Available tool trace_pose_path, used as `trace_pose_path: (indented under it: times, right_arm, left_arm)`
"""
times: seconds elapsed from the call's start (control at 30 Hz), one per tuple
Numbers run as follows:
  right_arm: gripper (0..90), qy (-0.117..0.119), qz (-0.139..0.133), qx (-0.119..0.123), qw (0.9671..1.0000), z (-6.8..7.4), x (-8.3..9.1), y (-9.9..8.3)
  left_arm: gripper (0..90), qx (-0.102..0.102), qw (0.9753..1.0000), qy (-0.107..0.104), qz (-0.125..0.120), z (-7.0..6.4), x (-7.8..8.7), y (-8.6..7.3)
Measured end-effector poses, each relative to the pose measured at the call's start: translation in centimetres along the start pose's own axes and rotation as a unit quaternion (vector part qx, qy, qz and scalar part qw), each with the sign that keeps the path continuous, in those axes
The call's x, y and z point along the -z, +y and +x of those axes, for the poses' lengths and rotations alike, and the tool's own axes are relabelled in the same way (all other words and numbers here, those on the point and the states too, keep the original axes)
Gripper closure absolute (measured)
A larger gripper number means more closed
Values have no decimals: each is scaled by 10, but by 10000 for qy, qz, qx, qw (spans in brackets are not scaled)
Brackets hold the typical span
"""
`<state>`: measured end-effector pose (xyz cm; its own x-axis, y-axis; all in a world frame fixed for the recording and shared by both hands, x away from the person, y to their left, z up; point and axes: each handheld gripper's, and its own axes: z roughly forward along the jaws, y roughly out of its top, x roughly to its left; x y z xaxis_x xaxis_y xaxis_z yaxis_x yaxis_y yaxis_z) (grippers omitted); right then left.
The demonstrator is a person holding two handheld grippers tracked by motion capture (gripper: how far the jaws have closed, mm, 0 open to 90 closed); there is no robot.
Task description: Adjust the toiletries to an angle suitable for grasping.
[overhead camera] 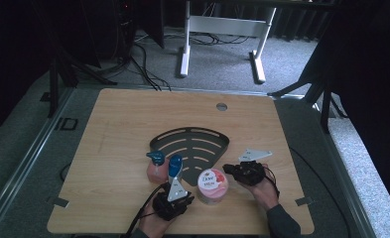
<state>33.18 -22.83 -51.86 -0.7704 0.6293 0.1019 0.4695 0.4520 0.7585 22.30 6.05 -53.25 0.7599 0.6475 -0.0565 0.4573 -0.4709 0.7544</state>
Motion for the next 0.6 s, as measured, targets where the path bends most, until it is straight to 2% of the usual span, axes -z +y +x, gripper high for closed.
trace_pose_path:
  times: [0.1, 0.17, 0.2, 0.37, 0.4, 0.6]
  right_arm:
    - [784, -231, 113, -120, 9996, -8, -2, -7]
    - [770, -285, 135, -157, 9994, -11, -2, -9]
    - [726, -415, 165, -213, 9988, -15, -3, -12]
    - [611, -581, 146, -312, 9977, -23, -3, -16]
    - [543, -789, 192, -309, 9962, -26, -4, -19]
    - [481, -1058, 236, -308, 9936, -33, -3, -25]
  left_arm:
    - [755, 11, 10000, 18, 26, 3, 7, -7]
    - [747, 64, 10000, 54, 38, 5, 9, -10]
    - [745, 158, 9998, 59, 76, 9, 11, -15]
    - [734, 246, 9995, 124, 136, 15, 16, -23]
    - [727, 271, 9994, 138, 134, 16, 18, -25]
    - [724, 400, 9988, 249, 108, 23, 26, -32]
